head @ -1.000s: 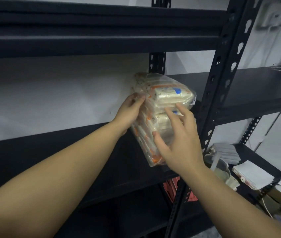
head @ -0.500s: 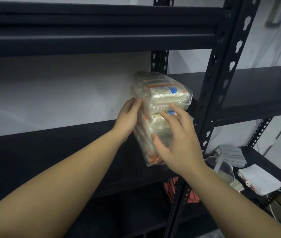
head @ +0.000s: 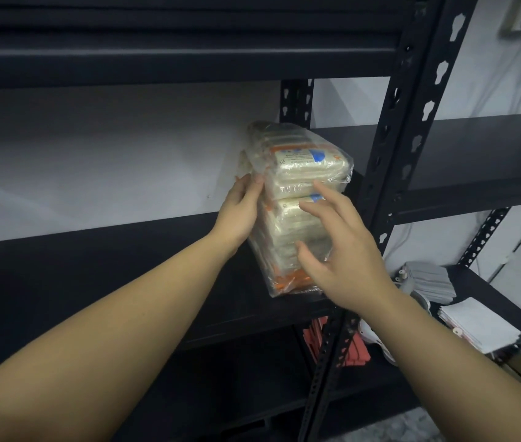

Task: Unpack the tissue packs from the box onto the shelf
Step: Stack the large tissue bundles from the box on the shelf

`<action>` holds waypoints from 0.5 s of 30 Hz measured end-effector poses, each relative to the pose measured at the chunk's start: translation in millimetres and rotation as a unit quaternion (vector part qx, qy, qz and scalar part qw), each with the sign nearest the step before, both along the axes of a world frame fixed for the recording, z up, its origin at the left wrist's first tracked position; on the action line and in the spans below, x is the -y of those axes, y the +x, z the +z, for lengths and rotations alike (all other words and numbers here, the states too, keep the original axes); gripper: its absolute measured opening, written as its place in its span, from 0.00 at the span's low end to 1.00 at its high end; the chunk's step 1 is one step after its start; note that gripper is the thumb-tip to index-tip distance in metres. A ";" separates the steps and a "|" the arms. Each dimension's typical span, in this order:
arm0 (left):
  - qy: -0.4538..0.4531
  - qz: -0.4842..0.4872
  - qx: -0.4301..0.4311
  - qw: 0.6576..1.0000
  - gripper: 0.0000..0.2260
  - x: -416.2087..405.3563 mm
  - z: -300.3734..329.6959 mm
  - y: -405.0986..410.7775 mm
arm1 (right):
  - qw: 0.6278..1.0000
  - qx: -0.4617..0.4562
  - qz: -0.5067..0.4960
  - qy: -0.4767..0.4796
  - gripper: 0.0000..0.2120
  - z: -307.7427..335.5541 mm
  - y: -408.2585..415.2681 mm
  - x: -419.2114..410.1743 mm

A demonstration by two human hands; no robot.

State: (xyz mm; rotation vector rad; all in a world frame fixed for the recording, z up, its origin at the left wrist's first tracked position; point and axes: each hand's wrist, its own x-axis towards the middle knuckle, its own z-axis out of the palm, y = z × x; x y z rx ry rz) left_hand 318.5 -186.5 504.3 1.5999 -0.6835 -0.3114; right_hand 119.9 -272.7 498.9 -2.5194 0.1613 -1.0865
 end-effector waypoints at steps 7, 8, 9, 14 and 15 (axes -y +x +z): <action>0.022 -0.017 0.028 0.999 0.25 -25.0 -15.8 -17.7 | 0.995 0.084 -0.045 0.030 0.25 -49.0 -23.9 -12.3; 0.027 -0.019 0.032 0.999 0.25 -31.5 -21.1 -24.2 | 0.994 0.080 -0.055 0.047 0.25 -57.5 -27.5 -13.7; 0.032 -0.022 0.041 0.998 0.25 -37.7 -28.5 -29.6 | 0.993 0.062 -0.065 0.073 0.26 -64.6 -30.4 -15.7; 0.077 -0.093 0.077 0.990 0.38 -57.3 -68.2 -50.7 | 0.981 -0.064 -0.106 0.150 0.30 -80.9 -34.6 -24.0; 0.099 -0.095 0.093 0.986 0.43 -56.8 -71.9 -53.7 | 0.979 -0.079 -0.109 0.151 0.32 -80.8 -33.7 -26.1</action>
